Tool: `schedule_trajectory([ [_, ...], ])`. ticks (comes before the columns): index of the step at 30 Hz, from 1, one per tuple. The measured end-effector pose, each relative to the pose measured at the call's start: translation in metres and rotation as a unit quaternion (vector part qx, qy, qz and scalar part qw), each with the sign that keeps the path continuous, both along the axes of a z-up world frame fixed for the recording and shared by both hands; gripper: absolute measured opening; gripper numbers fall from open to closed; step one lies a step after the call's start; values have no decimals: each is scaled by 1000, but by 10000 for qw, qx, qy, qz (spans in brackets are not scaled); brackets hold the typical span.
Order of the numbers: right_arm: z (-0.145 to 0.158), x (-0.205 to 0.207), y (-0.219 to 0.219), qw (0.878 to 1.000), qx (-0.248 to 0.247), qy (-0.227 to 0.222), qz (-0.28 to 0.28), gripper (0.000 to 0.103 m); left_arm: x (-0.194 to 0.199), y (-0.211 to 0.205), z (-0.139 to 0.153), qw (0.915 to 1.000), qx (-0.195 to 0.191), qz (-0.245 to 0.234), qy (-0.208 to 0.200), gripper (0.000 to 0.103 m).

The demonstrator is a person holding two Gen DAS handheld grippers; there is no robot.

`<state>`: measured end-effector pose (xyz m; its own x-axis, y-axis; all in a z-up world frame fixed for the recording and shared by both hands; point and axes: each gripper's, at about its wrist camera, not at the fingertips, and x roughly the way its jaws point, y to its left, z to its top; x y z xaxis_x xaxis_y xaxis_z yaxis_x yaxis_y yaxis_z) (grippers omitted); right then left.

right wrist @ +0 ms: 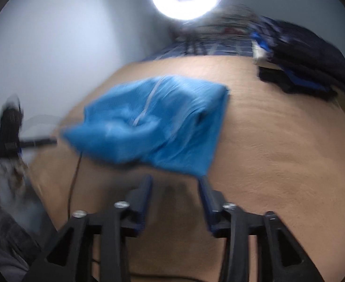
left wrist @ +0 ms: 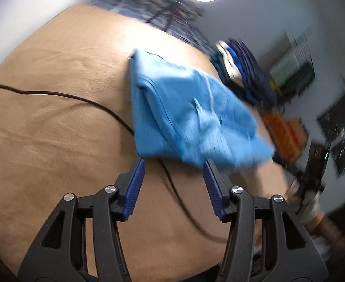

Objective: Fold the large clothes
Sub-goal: 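Fold the lifted collar end over the coat with both tools, then open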

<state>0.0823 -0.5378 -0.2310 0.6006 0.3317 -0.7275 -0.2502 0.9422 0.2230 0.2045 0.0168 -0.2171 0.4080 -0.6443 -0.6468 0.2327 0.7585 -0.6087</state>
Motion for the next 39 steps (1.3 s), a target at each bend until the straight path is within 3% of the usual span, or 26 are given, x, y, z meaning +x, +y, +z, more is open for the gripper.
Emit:
schedule_trajectory([
  [3, 8, 30, -26, 9949, 918, 97, -410, 57, 35, 11, -3, 9972, -549, 385, 333, 59],
  [5, 9, 53, -31, 9909, 1206, 137, -590, 60, 56, 12, -10, 9940, -808, 516, 535, 60],
  [9, -9, 96, -38, 9817, 1656, 541, -776, 61, 92, 12, -36, 9786, -1521, 785, 1141, 60],
  [11, -21, 108, -40, 9745, 1938, 706, -880, 60, 101, 11, -46, 9741, -1663, 802, 1306, 60],
  [13, -30, 119, -41, 9675, 2212, 821, -913, 54, 106, 4, -52, 9735, -1698, 698, 1361, 41],
  [14, -35, 123, -41, 9639, 2354, 880, -881, 37, 109, 1, -54, 9744, -1652, 632, 1391, 11],
  [15, -39, 127, -41, 9606, 2473, 969, -818, 28, 111, -3, -54, 9768, -1502, 580, 1413, 0],
  [16, -41, 129, -39, 9589, 2525, 1049, -761, 19, 111, -6, -53, 9785, -1429, 575, 1372, 0],
  [19, -36, 131, -34, 9657, 2312, 979, -660, 7, 112, -5, -53, 9841, -1146, 616, 1207, 0],
  [23, -54, 138, -31, 9751, 1729, 1188, -724, 4, 115, -12, -77, 9856, -656, 620, 1429, 0],
  [28, -63, 140, -22, 9828, 1215, 1192, -713, 4, 111, -24, -71, 9929, -135, 460, 1086, 0],
  [30, -55, 137, -17, 9872, 944, 1112, -639, 8, 107, -22, -63, 9942, 51, 426, 990, 6],
  [31, -51, 136, -16, 9886, 820, 1094, -625, 18, 105, -20, -58, 9944, 215, 464, 927, 10],
  [32, -46, 133, -15, 9900, 648, 1077, -640, 29, 103, -18, -53, 9945, 325, 501, 858, 21],
  [33, -37, 126, -14, 9922, 427, 993, -624, 30, 97, -15, -45, 9952, 387, 540, 717, 27],
  [39, 3, 90, 0, 9984, 229, 520, -65, 30, 78, -21, -12, 9980, 494, 321, 232, 27],
])
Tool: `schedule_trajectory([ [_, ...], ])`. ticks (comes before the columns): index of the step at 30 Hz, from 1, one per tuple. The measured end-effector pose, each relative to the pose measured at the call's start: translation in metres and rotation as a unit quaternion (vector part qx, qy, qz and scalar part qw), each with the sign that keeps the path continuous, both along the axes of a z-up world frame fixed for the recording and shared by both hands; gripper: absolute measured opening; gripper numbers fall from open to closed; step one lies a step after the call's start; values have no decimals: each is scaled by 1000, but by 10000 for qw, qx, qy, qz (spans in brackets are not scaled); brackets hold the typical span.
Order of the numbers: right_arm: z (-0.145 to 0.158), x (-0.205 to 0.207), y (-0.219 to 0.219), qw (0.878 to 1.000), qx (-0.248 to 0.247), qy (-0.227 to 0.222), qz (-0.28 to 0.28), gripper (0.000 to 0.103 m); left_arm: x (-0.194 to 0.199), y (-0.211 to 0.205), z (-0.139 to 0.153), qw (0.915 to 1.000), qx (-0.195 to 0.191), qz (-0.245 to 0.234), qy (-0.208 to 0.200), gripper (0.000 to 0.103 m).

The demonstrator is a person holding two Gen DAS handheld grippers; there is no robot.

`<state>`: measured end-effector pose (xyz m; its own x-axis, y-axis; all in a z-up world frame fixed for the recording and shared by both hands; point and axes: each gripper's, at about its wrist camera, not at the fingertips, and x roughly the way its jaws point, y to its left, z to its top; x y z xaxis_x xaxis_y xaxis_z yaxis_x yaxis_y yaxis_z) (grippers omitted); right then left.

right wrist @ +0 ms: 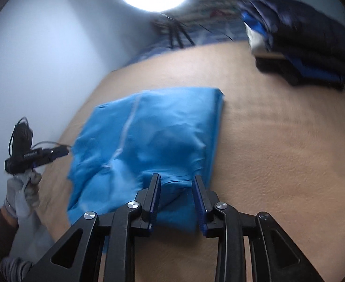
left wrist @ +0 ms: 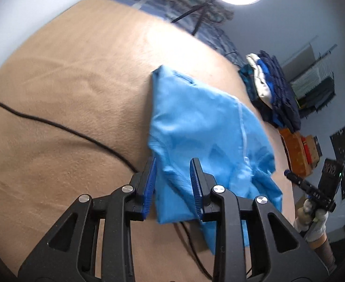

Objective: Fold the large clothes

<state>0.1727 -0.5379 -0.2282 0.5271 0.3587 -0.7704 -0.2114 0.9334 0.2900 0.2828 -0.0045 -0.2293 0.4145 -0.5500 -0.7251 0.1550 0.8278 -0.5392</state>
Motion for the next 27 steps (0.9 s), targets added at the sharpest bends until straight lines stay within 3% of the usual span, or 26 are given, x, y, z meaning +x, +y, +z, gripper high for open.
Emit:
schedule_trajectory([
  [5, 21, 21, 14, 9992, -19, -390, 51, 30, 17, -26, 25, 9996, -35, -133, -229, 27],
  [11, 28, 86, 51, 9973, -182, -573, 419, 28, 70, -74, 45, 9971, 322, -398, -558, 27],
  [15, 13, 131, 76, 9954, -418, -449, 737, 28, 108, -101, 28, 9942, 743, -569, -535, 27],
  [19, -18, 150, 95, 9897, -874, -137, 1122, 27, 123, -108, -13, 9927, 919, -762, -194, 27],
  [22, -50, 153, 97, 9829, -1255, 178, 1336, 19, 121, -104, -48, 9905, 974, -964, -80, 27],
  [24, -64, 151, 90, 9824, -1288, 199, 1340, 19, 116, -101, -50, 9908, 883, -986, -271, 27],
  [27, -61, 150, 81, 9873, -1052, 270, 1160, 19, 112, -98, -42, 9903, 995, -953, -195, 27],
])
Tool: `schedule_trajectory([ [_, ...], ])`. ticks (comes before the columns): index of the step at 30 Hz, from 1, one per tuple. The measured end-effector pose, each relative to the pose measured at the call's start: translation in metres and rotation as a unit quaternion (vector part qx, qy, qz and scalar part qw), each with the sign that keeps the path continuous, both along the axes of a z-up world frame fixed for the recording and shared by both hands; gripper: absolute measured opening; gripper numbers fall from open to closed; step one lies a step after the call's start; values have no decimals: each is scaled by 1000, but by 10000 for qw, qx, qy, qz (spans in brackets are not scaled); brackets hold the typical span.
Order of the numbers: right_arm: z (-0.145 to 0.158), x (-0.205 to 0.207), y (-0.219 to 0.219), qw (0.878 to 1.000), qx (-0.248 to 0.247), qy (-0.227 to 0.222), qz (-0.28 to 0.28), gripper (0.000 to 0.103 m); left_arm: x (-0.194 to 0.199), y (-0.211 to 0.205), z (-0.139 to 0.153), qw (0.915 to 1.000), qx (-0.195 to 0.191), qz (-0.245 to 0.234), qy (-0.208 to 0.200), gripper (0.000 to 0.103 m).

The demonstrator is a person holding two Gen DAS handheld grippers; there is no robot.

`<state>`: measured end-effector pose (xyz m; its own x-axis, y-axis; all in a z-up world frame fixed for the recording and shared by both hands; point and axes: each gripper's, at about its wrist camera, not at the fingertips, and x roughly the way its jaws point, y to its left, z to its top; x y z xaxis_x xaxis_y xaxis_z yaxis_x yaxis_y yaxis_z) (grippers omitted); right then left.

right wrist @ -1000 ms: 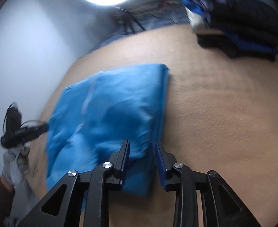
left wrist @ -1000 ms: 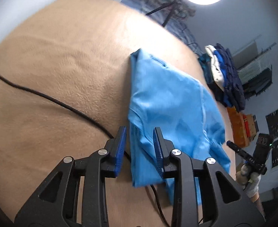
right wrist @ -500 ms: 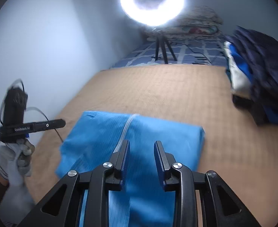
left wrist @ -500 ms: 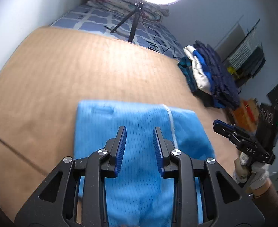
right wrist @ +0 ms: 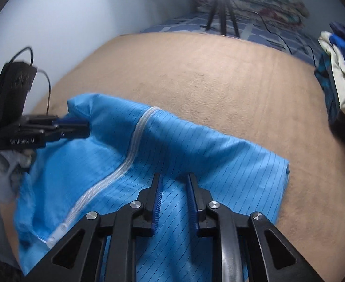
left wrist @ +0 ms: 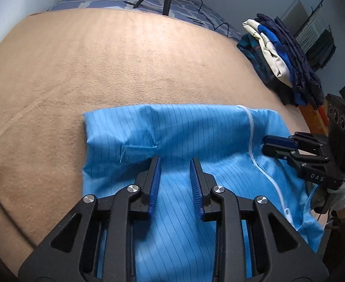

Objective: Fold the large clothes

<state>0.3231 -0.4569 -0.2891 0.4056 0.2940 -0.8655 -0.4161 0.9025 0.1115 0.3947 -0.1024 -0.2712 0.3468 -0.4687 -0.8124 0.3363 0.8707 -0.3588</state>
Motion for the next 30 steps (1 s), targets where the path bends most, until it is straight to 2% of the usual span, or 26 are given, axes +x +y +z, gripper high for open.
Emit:
schedule_trajectory([
  [3, 18, -14, -5, 9999, -61, -83, -106, 22, -17, 7, 22, 9995, 181, 1, -242, 27],
  [5, 35, -33, -14, 9996, 165, -191, -146, 25, -38, 18, 40, 9993, 21, 10, -385, 27],
  [9, 64, -87, -30, 9967, 745, -256, -204, 31, -86, 34, 61, 9981, -474, 33, -393, 28],
  [12, 76, -131, -34, 9942, 1012, -288, -211, 31, -126, 37, 67, 9966, -739, -78, -357, 28],
  [16, 80, -182, -23, 9923, 1196, -306, -51, 31, -160, 33, 61, 9963, -818, -232, -159, 28],
  [19, 76, -203, -1, 9931, 1113, -219, 299, 30, -179, 22, 57, 9974, -652, -293, -96, 28],
  [23, 72, -228, 23, 9953, 620, -289, 689, 30, -212, 20, 58, 9971, -630, -410, -68, 28],
  [24, 71, -231, 22, 9954, 644, -174, 690, 30, -218, 21, 56, 9975, -578, -409, -23, 35],
  [26, 68, -234, 15, 9968, 706, 41, 373, 33, -225, 26, 52, 9982, -515, -308, 77, 43],
  [27, 66, -234, 8, 9972, 721, 177, 99, 37, -226, 31, 49, 9982, -548, -194, 163, 44],
  [29, 63, -233, -10, 9936, 983, 363, -429, 57, -219, 38, 40, 9969, -665, 56, 415, 44],
  [30, 60, -231, -20, 9886, 1241, 513, -686, 58, -215, 40, 34, 9956, -728, 170, 572, 44],
])
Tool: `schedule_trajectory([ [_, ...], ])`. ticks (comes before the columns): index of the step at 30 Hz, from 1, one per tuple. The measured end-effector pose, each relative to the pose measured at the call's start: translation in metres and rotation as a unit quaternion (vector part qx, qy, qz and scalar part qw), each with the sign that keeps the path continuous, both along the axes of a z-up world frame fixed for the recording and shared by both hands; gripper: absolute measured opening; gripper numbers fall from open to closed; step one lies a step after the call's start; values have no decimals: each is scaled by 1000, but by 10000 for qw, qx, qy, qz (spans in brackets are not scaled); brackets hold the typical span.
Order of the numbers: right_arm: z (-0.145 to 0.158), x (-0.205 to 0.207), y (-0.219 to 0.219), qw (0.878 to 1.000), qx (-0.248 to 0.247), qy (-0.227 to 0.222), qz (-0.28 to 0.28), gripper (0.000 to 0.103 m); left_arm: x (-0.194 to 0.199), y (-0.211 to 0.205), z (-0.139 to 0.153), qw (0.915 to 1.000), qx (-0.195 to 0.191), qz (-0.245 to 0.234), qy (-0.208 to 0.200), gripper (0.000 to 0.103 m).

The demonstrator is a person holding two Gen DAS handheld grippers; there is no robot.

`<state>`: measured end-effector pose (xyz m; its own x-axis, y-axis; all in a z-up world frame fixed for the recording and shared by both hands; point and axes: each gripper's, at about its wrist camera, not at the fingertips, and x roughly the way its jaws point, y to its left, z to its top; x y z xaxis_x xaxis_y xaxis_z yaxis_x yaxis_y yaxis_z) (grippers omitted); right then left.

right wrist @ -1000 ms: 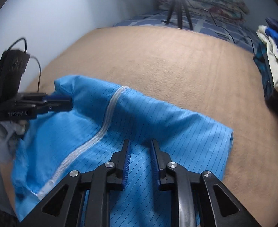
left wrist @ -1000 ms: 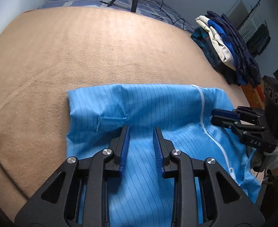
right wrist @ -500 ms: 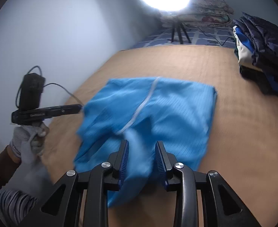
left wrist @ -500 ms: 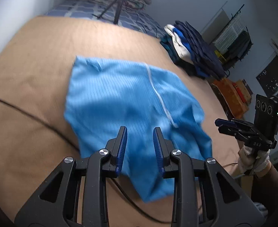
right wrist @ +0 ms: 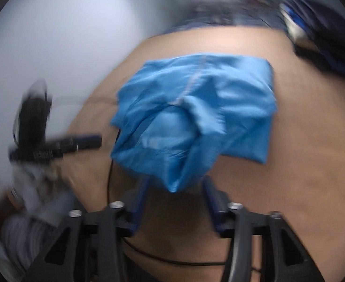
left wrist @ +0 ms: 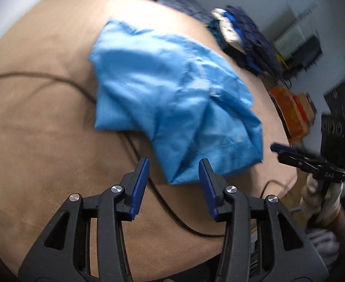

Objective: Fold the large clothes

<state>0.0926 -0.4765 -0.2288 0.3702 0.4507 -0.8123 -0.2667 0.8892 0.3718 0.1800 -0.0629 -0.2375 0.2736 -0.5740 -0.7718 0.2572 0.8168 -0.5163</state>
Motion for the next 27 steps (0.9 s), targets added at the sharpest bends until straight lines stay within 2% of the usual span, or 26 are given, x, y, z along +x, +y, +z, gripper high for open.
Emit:
schedule_trajectory([
  [3, -16, 17, -14, 9955, 626, 569, -418, 58, 8, -8, -15, 9994, -46, 24, 351, 44],
  [6, -32, 28, -18, 9876, 988, 1006, -690, 57, 11, -15, -27, 9982, 30, 162, 575, 43],
  [7, -36, 30, -17, 9860, 1010, 1099, -747, 53, 12, -16, -28, 9982, 23, 195, 560, 36],
  [8, -41, 33, -15, 9847, 997, 1205, -773, 44, 13, -18, -28, 9985, 88, 176, 521, 4],
  [9, -46, 35, -13, 9843, 978, 1261, -749, 36, 14, -20, -28, 9985, 183, 158, 492, 1],
  [10, -49, 37, -9, 9848, 984, 1264, -669, 22, 14, -20, -26, 9987, 182, 180, 436, 1],
  [11, -49, 38, -4, 9869, 918, 1207, -544, 12, 14, -19, -22, 9991, 153, 195, 349, 1],
  [13, -39, 37, 6, 9951, 482, 814, -274, 1, 13, -15, -13, 9995, 208, 187, 140, 0],
  [14, -31, 34, 12, 9986, 109, 516, -76, 0, 11, -15, -8, 9994, 292, 167, 16, 0],
  [16, -22, 26, 25, 9968, -720, 25, 340, 0, 6, -15, -8, 9994, 337, 70, -24, 0],
  [19, -34, 17, 42, 9844, -1560, -111, 802, 0, 2, -25, -20, 9978, 627, -198, -2, 1],
  [21, -49, 13, 51, 9735, -2033, -178, 1029, 0, -1, -26, -24, 9974, 641, -323, 4, 1],
  [22, -51, 12, 51, 9722, -2083, -193, 1056, 0, -2, -25, -22, 9971, 675, -355, -25, 1],
  [24, -48, 11, 45, 9762, -1889, -148, 1051, 8, -4, -19, -14, 9973, 614, -406, -60, 7],
  [25, -41, 12, 37, 9794, -1718, -121, 1057, 24, -5, -13, -7, 9977, 507, -429, -117, 8],
  [26, -32, 9, 29, 9831, -1487, -143, 1062, 32, -5, -8, -1, 9980, 434, -425, -171, 13],
  [27, -21, 7, 21, 9861, -1261, -189, 1068, 32, -4, 1, 10, 9984, 321, -382, -279, 17],
])
